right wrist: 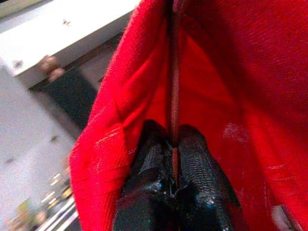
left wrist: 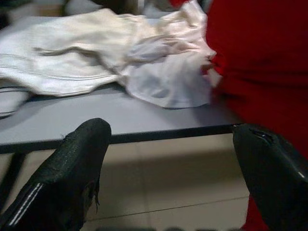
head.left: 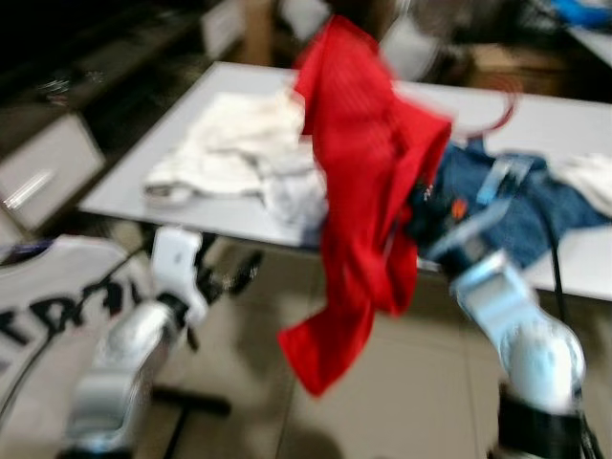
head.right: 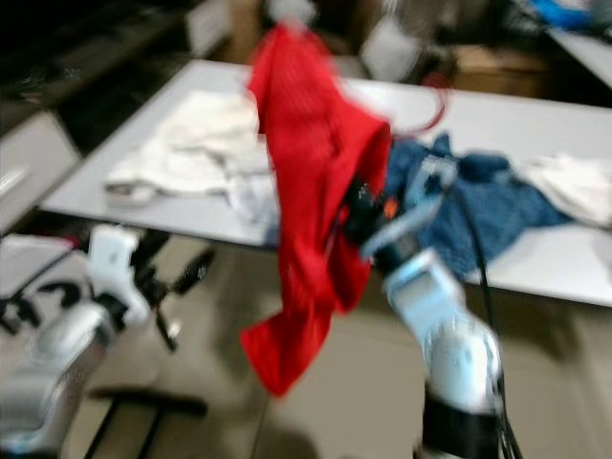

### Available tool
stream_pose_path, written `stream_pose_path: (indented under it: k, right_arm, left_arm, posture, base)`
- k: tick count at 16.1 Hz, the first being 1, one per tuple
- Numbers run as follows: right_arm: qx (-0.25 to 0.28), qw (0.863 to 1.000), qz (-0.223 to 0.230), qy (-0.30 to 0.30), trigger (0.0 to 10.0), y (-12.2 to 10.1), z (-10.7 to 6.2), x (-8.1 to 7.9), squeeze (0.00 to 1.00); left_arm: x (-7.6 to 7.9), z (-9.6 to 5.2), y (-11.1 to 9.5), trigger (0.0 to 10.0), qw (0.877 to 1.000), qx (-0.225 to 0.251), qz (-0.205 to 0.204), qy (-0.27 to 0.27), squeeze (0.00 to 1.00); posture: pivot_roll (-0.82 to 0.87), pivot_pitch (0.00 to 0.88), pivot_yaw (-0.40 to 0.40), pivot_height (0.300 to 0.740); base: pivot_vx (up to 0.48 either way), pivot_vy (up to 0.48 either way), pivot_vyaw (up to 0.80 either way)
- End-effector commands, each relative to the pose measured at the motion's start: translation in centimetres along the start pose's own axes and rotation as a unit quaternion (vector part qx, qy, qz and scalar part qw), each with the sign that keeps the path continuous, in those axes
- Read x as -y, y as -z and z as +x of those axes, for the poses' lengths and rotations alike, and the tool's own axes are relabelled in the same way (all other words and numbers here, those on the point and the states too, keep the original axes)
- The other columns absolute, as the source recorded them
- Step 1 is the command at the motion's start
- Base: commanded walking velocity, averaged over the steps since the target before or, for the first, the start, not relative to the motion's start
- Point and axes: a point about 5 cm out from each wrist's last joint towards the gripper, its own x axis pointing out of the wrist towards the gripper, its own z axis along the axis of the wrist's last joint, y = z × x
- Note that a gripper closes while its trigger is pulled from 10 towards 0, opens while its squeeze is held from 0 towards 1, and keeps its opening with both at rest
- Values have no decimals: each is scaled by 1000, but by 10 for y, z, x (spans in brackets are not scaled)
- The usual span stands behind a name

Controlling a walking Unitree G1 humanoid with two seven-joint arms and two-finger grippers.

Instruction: Hang hanger

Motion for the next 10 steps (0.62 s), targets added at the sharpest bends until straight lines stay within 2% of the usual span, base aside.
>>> stream_pose_path:
  k: [1, 5, 7, 8, 10]
  right_arm:
    - [11, 1000, -13, -11, 10000, -10, -5, -8, 0]
    - [-36, 999, -19, -12, 10000, -2, -22, -15, 0]
    - [-56, 998, -26, -9, 10000, 3, -27, -14, 0]
    - [-91, 995, -42, -4, 10000, 14, -35, -13, 0]
    - [-100, 994, -43, -4, 10000, 17, -37, -13, 0]
  left_arm:
    - [6, 2, -3, 10000, 1000, 4, 0, 9, 153]
    - [10, -8, -1, 10000, 1000, -2, 3, 8, 153]
    - [12, -11, 0, 10000, 1000, -5, 0, 11, 149]
    - [17, -17, -1, 10000, 1000, 1, -10, 30, 157]
    - [16, -20, -4, 10000, 999, 7, -17, 29, 157]
  posture:
    - [-77, 0, 55, 740]
    - [-77, 0, 42, 740]
    - [-75, 0, 37, 740]
    - [-54, 0, 18, 740]
    - [-33, 0, 11, 740]
  base:
    - [0, -450, 513]
    - [0, -430, 517]
    - [0, 0, 506]
    - [0, 0, 463]
    - [0, 0, 456]
